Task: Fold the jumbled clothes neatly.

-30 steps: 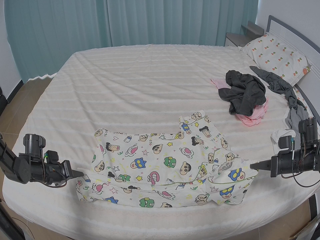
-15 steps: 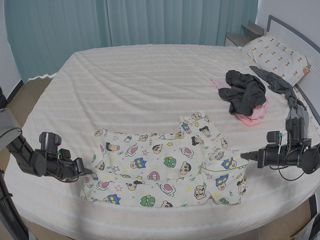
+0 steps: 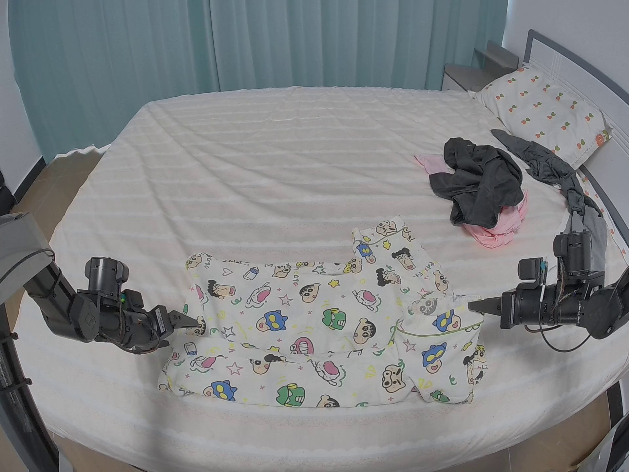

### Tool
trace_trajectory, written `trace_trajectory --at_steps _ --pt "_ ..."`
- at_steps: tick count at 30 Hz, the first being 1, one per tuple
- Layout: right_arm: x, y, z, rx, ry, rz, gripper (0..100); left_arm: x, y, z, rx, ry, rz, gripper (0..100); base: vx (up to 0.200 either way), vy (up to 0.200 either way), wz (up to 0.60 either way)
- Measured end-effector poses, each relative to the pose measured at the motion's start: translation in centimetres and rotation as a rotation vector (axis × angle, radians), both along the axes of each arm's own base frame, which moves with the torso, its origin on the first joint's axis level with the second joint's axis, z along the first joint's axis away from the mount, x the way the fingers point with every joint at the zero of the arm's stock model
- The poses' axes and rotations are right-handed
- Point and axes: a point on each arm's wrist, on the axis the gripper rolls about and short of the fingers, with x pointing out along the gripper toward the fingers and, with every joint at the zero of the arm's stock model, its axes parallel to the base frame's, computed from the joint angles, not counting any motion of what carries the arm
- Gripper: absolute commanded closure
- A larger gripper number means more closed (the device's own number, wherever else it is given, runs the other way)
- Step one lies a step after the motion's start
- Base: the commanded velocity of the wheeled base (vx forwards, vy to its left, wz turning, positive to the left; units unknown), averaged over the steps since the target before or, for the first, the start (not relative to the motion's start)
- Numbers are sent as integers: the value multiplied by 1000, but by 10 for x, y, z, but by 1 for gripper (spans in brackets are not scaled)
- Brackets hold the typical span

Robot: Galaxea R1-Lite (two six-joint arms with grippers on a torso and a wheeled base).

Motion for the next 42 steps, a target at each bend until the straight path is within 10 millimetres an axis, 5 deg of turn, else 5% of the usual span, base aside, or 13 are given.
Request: trace_trajectory --at_steps 9,23,35,42 --pt "-3 3 -3 5 -40 14 100 -16 16 2 -56 40 81 0 0 0 0" --pt "-45 20 -27 -35 -56 127 100 -80 26 30 -232 44 111 0 0 0 0" --pt "-87 19 -47 -66 41 207 100 -95 28 36 -265 29 105 0 0 0 0" --pt "-86 22 -64 -82 92 232 100 -98 27 35 -268 35 103 0 0 0 0"
